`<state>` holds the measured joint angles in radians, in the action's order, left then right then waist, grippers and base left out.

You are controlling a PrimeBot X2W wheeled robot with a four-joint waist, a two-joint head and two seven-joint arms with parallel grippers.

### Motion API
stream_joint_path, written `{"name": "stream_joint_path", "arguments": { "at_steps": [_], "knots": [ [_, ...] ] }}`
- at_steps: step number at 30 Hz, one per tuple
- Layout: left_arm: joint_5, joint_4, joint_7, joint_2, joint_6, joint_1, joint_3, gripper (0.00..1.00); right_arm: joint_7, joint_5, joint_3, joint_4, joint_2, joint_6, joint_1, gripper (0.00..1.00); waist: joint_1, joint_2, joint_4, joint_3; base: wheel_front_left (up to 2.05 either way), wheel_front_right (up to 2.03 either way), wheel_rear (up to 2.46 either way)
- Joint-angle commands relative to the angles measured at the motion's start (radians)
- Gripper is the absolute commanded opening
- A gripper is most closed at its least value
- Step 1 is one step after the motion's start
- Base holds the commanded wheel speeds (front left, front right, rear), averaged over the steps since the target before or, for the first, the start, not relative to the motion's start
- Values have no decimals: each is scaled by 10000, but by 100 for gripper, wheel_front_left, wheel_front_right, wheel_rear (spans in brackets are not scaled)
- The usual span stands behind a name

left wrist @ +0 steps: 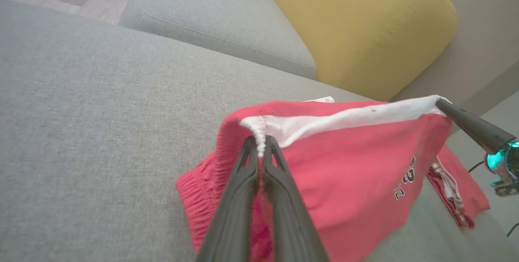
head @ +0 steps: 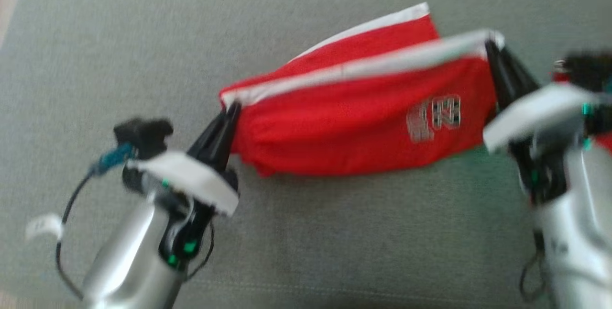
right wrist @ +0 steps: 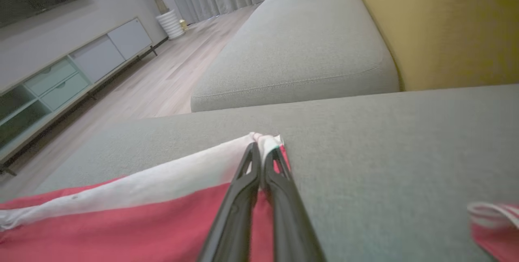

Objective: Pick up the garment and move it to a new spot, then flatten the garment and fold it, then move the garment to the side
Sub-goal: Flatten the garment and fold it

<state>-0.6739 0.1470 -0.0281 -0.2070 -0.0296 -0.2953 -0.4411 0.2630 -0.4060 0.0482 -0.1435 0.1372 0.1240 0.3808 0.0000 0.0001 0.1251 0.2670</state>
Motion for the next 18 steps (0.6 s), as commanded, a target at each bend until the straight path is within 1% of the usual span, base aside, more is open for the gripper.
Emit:
{"name": "stream_joint_path", "arguments": {
  "at_steps": [1,5,8,15,16,17,18],
  "knots": [
    [-76,0,11,-42,-121,-714,349,0,-130,-91,373,-23,131,67,738,0,0,-1,434,617,0,0,0],
    [-137,1176,-43,305,-425,-1925,245,0,-515,-293,872,-1694,317,67,2437,0,0,-1,625,1136,0,0,0],
    [-175,2052,-143,559,-599,-2659,135,0,-769,-352,1166,-2952,403,67,3396,0,0,-1,767,1423,0,0,0],
    [-444,3814,-362,969,-874,-3596,-189,0,-1634,-598,1860,-5277,406,67,4735,0,0,-1,840,1711,0,0,0],
    [-485,3998,-389,996,-898,-3654,-244,0,-1773,-668,1981,-5509,382,67,4862,34,0,-1,830,1732,0,0,0],
    [-556,4158,-420,1023,-919,-3693,-283,0,-1930,-761,2070,-5725,362,67,4981,93,0,-1,814,1752,0,0,0],
    [-620,4300,-455,1047,-936,-3723,-320,0,-2109,-830,2173,-5912,364,67,5095,100,0,-1,806,1766,0,0,0]
  ]
}}
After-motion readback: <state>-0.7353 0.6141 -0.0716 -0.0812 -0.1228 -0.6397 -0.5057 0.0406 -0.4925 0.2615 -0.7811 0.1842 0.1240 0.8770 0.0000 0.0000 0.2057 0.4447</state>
